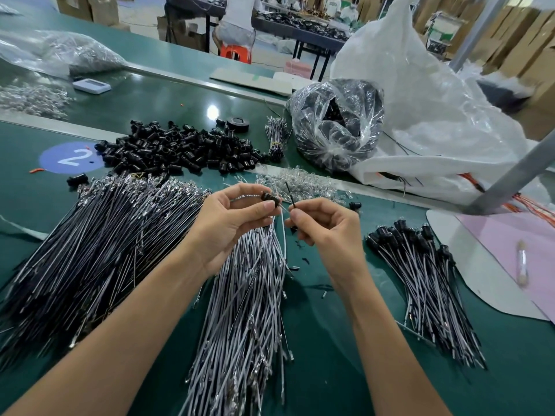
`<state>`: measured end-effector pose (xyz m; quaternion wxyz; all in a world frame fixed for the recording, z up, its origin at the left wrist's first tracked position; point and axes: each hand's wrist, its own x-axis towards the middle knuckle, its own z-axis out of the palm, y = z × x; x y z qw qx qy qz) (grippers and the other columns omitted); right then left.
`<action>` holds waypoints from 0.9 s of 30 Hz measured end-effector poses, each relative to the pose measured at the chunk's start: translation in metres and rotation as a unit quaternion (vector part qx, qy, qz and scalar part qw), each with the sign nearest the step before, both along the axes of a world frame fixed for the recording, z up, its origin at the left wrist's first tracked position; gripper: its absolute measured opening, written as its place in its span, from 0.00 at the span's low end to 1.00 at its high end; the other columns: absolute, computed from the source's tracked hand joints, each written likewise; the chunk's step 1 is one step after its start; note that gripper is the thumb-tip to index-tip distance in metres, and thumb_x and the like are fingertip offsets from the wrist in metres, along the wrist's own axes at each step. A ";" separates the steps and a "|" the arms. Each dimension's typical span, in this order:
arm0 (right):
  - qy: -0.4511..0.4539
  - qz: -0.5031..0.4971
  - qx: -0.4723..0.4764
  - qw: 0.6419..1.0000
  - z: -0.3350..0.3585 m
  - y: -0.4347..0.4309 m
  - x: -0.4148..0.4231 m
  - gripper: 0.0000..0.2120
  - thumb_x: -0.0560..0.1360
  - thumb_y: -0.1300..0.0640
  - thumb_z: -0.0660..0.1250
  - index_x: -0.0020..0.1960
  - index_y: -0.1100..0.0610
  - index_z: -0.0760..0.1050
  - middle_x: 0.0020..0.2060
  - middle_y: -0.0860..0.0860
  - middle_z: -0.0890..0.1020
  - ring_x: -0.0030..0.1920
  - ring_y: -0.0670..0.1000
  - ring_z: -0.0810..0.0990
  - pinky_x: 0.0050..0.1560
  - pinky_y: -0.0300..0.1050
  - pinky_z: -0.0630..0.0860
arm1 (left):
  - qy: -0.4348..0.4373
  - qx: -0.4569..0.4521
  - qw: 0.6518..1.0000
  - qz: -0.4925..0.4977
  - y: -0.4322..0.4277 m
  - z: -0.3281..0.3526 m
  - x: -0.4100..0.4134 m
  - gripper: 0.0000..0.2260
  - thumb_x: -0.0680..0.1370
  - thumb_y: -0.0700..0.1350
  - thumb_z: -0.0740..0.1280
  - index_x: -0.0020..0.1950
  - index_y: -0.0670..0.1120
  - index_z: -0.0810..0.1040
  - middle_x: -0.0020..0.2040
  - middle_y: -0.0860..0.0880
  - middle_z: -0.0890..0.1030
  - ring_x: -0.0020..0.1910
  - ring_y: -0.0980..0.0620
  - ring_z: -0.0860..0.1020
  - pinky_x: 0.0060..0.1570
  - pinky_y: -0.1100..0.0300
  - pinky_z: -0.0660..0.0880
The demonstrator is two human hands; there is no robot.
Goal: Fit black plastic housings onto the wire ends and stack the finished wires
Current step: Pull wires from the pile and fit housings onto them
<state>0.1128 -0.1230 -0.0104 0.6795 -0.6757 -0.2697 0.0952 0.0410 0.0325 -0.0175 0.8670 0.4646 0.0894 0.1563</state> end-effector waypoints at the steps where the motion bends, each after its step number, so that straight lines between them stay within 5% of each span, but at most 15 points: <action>1: -0.001 0.000 0.004 1.000 0.000 0.000 0.000 0.07 0.74 0.66 0.72 0.43 0.55 0.82 0.35 0.54 0.85 0.34 0.45 0.83 0.33 0.32 0.73 | 0.001 0.003 1.000 0.002 0.001 0.000 0.000 0.14 0.64 0.36 0.73 0.49 0.40 0.81 0.45 0.40 0.85 0.43 0.47 0.85 0.41 0.62 0.81; 11: -0.033 -0.019 -0.026 0.999 -0.001 0.003 -0.001 0.07 0.74 0.67 0.72 0.44 0.56 0.81 0.35 0.51 0.85 0.33 0.44 0.82 0.34 0.34 0.74 | 0.020 0.093 0.995 -0.004 -0.008 -0.001 0.001 0.15 0.64 0.40 0.75 0.50 0.40 0.83 0.46 0.42 0.85 0.43 0.50 0.84 0.42 0.63 0.80; 16: -0.084 -0.036 -0.059 0.994 -0.002 0.004 -0.003 0.06 0.73 0.65 0.73 0.44 0.55 0.81 0.35 0.52 0.86 0.31 0.47 0.83 0.33 0.36 0.76 | 0.037 0.033 0.998 0.031 -0.007 -0.001 0.001 0.09 0.65 0.43 0.74 0.43 0.41 0.85 0.42 0.42 0.85 0.38 0.50 0.84 0.38 0.64 0.80; 21: -0.025 -0.046 -0.014 0.999 0.000 0.002 -0.004 0.03 0.75 0.65 0.71 0.45 0.58 0.80 0.35 0.56 0.85 0.33 0.56 0.85 0.31 0.42 0.79 | 0.023 -0.047 0.997 0.056 -0.003 0.000 0.003 0.06 0.66 0.37 0.71 0.42 0.41 0.84 0.41 0.44 0.86 0.39 0.51 0.84 0.39 0.63 0.81; 27: -0.151 -0.094 -0.114 0.978 -0.003 -0.004 0.001 0.05 0.72 0.62 0.74 0.39 0.54 0.84 0.29 0.48 0.84 0.31 0.47 0.83 0.36 0.40 0.80 | 0.005 -0.104 0.990 0.098 0.004 -0.002 0.002 0.05 0.74 0.32 0.67 0.48 0.39 0.79 0.44 0.43 0.85 0.44 0.49 0.85 0.48 0.60 0.82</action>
